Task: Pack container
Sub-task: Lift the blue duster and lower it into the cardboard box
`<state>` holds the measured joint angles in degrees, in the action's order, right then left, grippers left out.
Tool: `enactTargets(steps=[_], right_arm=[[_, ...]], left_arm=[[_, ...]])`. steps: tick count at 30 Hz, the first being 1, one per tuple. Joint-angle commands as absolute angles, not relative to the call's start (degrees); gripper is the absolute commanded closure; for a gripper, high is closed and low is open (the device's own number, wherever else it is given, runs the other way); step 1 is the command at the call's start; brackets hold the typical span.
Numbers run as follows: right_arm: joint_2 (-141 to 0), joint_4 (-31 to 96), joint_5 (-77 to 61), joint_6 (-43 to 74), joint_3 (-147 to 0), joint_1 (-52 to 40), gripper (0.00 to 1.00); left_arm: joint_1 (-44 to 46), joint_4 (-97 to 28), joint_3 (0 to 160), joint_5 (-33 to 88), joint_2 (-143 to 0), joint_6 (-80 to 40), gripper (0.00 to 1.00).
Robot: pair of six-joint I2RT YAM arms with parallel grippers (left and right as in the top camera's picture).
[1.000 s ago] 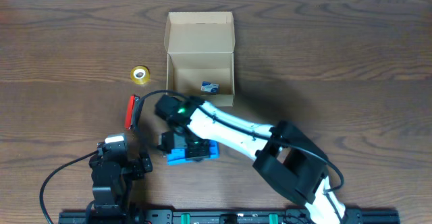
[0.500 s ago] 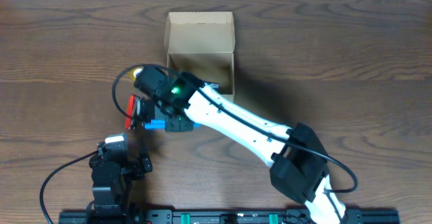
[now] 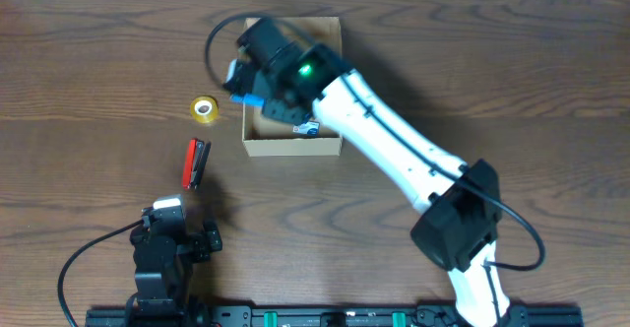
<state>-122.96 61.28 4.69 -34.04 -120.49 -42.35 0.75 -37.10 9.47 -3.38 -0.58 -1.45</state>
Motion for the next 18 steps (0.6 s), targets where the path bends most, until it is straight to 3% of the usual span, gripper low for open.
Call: enactTargets(steps=[1, 18], right_arm=[[-123.22, 60.14, 0.89, -33.08, -121.58, -39.51, 0.74], [-132.88, 60.73, -4.95, -33.45, -121.16, -37.15, 0.77]], left_arm=[[0.38, -37.23, 8.95, -3.36, -0.23, -1.28, 0.05], [0.38, -37.23, 8.95, -3.36, -0.23, -1.26, 0.05]])
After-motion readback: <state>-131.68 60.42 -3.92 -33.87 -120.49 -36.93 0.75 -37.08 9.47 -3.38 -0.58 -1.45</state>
